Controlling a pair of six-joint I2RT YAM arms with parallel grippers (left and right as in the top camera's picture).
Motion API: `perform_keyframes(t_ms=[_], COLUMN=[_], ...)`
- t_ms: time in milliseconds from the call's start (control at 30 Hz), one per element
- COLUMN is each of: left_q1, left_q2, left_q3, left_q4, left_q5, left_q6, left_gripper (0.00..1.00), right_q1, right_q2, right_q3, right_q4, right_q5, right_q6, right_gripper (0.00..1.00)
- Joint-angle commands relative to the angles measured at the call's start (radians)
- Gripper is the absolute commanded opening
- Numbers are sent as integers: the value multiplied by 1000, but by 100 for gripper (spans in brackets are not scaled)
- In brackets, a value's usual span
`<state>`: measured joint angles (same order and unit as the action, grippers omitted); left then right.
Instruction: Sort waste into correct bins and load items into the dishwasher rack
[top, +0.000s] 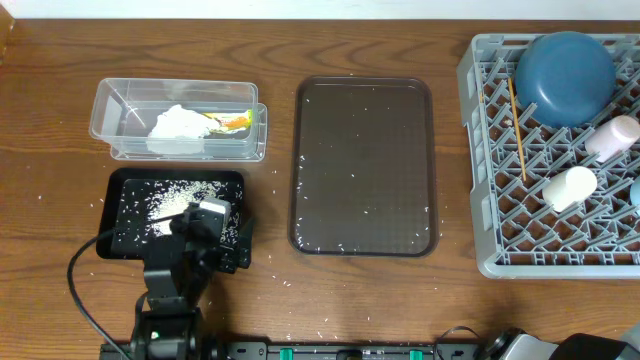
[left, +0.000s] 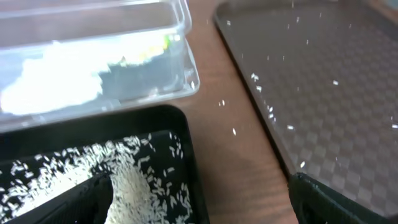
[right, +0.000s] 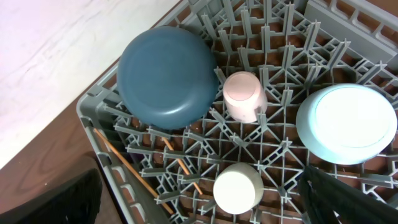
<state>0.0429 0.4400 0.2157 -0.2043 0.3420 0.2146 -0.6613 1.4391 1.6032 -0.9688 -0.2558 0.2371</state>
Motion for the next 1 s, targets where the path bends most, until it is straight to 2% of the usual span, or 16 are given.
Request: perform_keyframes(t_ms=[0,133,500,800,967], left_q1=[-1,-2,-1,-1,-1], left_q2=[-60,-131,-213,-271,-339], left_q3=[-32,-89,-212,-212,-212], left_q4=[16,65,259,249,147], left_q5=[1,-40,-42,-123,-152], left_q6=[21,21,21,21,21], left_gripper=[92,93,93,93,93], right_q1=[7,7,7,7,7], right_q2=[3,3,3,3,3], right_q3=[1,1,1,1,1], right_q4=[-1,-1,-1,-1,-1], right_q5=[2,2,2,2,2], right_q6=[-10,-10,-10,-10,-10], right_gripper=[99,99,99,99,99])
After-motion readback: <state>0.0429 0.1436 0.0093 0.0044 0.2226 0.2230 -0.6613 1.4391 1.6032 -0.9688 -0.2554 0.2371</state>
